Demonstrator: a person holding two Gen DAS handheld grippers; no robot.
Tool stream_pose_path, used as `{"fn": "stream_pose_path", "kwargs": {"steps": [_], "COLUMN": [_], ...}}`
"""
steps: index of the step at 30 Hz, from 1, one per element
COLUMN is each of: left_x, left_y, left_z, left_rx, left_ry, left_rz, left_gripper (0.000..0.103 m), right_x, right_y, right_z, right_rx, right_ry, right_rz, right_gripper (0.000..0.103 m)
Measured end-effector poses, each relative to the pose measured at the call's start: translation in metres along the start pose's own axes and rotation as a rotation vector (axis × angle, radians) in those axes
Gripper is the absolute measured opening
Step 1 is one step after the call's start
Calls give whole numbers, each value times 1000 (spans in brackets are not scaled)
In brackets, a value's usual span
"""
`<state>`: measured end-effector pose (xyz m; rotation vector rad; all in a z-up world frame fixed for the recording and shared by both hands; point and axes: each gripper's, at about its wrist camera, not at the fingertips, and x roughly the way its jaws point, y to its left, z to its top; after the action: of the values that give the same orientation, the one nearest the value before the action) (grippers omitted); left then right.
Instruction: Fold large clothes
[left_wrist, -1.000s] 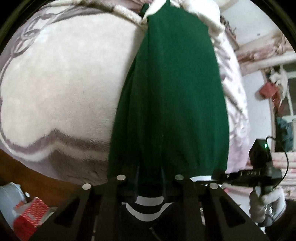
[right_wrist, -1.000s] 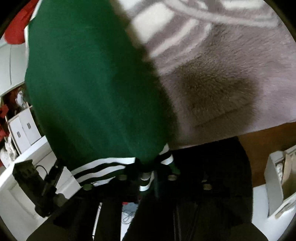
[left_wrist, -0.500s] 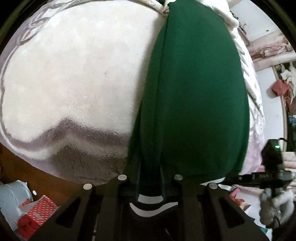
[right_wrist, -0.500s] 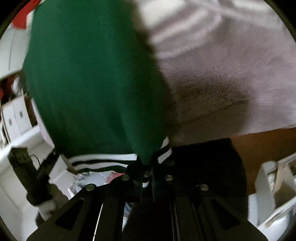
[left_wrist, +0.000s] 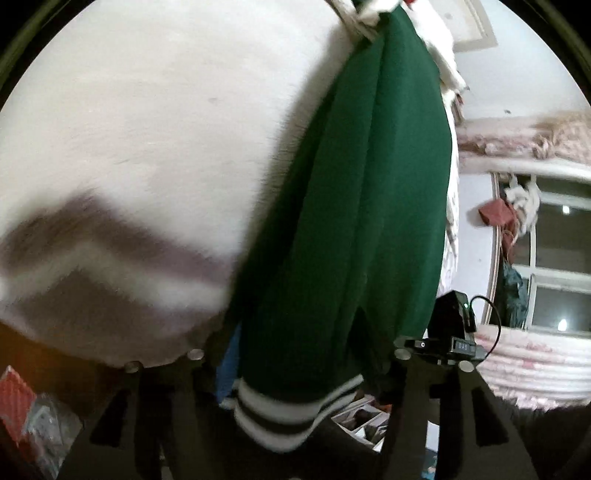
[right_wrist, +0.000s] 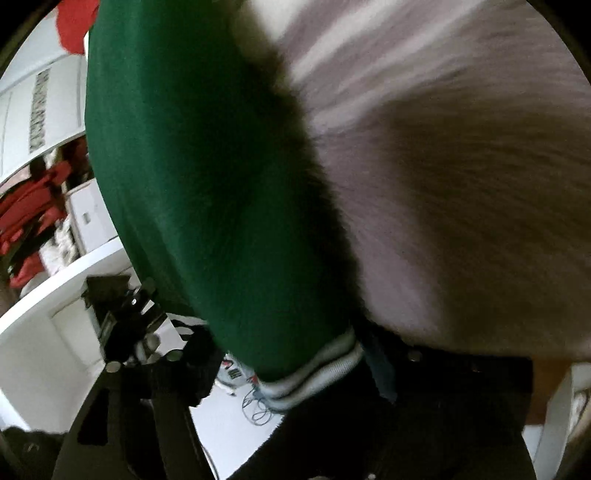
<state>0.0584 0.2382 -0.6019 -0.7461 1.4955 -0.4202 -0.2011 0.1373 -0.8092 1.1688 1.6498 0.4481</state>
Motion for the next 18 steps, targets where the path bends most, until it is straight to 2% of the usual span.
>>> {"fn": "stream_pose_path", "kwargs": {"steps": [2,8,9,10,11,12,14,18], "left_x": [8,-5,-9,-10,-12,-17,-25,-37], "left_y": [-6,-16,-22,-29,-33,-41,-49,-69], "left_z": [5,-1,-4,-4,-6,-7,-8,-4], "left_rx": [31,112,124,140,154,163,156,91], "left_ry": [3,-20,-42,-63,-77,-87,-107,-130], "left_rz": [0,33,35,29,33,37,14,-55], "left_gripper": [58,58,56,51,32,22,18,17], "right_x": [13,21,22,21,20,17,14,-4], "right_y": [2,2,4,4,3,7,18,42], "right_z": [3,-8,-9,-12,-14,-19,-25,-41], "right_rx": [5,28,25,21,18,21,12,20], "right_ry": [16,-13,-16,-26,-36,-50,-65,-77], "right_rz": [32,95,100,105,116,129,132,192], "right_gripper": [79,76,73,61,47,43,34,27]}}
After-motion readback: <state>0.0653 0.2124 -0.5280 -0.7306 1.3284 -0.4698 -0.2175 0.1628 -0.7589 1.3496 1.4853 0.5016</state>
